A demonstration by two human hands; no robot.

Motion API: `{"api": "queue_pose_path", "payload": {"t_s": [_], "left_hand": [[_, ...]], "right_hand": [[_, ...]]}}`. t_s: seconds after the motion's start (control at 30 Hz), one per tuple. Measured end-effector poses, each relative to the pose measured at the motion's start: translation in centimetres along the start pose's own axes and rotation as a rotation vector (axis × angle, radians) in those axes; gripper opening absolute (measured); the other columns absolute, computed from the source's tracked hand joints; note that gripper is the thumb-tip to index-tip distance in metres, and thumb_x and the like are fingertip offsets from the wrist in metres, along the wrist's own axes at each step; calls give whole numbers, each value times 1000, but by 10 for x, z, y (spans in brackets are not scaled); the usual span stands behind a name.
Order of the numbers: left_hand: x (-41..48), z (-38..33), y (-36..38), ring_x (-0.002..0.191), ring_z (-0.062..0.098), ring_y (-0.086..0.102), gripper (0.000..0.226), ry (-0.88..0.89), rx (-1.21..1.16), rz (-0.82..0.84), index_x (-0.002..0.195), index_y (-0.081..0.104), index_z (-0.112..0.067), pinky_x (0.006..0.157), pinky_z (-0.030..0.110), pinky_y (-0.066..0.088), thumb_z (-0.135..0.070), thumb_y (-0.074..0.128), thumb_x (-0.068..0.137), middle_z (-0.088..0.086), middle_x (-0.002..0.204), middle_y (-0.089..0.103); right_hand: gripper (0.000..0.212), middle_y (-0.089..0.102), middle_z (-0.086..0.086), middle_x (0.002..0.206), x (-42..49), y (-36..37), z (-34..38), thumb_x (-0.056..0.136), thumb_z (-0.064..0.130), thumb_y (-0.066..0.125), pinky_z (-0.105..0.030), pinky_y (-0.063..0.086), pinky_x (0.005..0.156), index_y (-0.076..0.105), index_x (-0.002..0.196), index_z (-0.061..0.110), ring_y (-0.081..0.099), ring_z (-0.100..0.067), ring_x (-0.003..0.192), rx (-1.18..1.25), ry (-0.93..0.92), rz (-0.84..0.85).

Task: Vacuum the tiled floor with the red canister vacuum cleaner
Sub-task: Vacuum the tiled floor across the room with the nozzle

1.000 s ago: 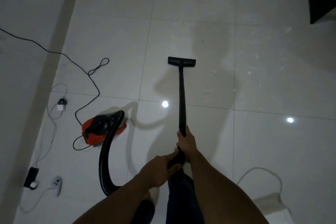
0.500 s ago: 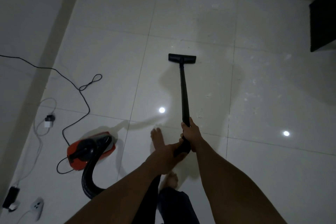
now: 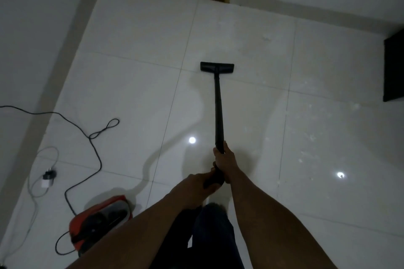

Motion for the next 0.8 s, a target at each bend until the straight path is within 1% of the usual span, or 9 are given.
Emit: {"api": "queue_pose_path", "payload": {"t_s": [0.17,0.27,0.33,0.4,0.5,0.57,0.67,0.73,0.8], "left_hand": [[31,-29,-66,94,18,68,51,23,-28,6,151,40,-37,62,11,40,-50,48,102,6,118,70],[57,-46,-100,94,22,69,51,35,14,17,151,40,-36,67,15,43,-50,46,102,11,116,69],[82,-58,-128,96,25,68,51,46,13,16,153,34,-37,71,19,44,-48,45,104,13,117,68],[101,-67,-152,87,19,66,53,49,26,-2,154,33,-35,69,19,46,-47,45,104,13,113,69],[134,-84,-187,73,3,63,52,62,-17,-22,152,38,-36,63,12,45,-49,46,103,-7,92,67],[150,-99,-209,60,-8,57,45,88,-71,-48,148,45,-35,57,7,41,-45,48,104,-18,78,59],[181,-115,-246,59,-7,59,46,82,-110,-79,147,46,-35,59,11,45,-47,49,103,-12,84,66],[203,-116,-267,69,1,66,52,59,-128,-84,148,44,-39,68,24,57,-57,47,99,-5,95,72],[218,-115,-287,73,9,69,57,22,-118,-110,147,46,-38,73,34,60,-63,45,95,-2,95,74]], "right_hand": [[62,63,-11,95,33,6,75,106,28,52,-39,57,71,27,162,28,62,-23,73,-66,-42,9],[44,63,-20,101,53,6,119,108,35,51,-27,55,55,46,150,22,66,-33,80,-52,-69,11],[41,60,-20,104,80,9,150,106,40,52,-22,49,45,49,145,27,61,-24,71,-34,-81,35],[35,64,-19,115,100,11,173,106,42,52,-25,55,52,49,140,33,61,-20,72,-26,-82,33],[58,62,-11,134,138,10,213,105,45,52,-37,58,88,36,158,31,64,-21,97,-101,-87,26],[59,64,-1,115,154,8,241,105,35,53,-34,53,84,33,160,27,60,-12,87,-108,-98,34],[60,65,0,91,188,6,283,102,27,55,-44,59,80,36,158,29,63,-17,74,-116,-85,19],[67,67,-5,89,212,10,305,101,29,56,-48,61,75,28,162,33,63,-22,67,-112,-48,15],[67,63,-5,84,227,16,326,103,30,54,-44,58,66,25,163,35,60,-21,60,-128,-43,14]]}}
Point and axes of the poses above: each hand's wrist, its own x-axis towards the middle knuckle, its own y-axis out of the palm, z = x × y, the point moved 8 cm from there along x, towards the middle knuckle
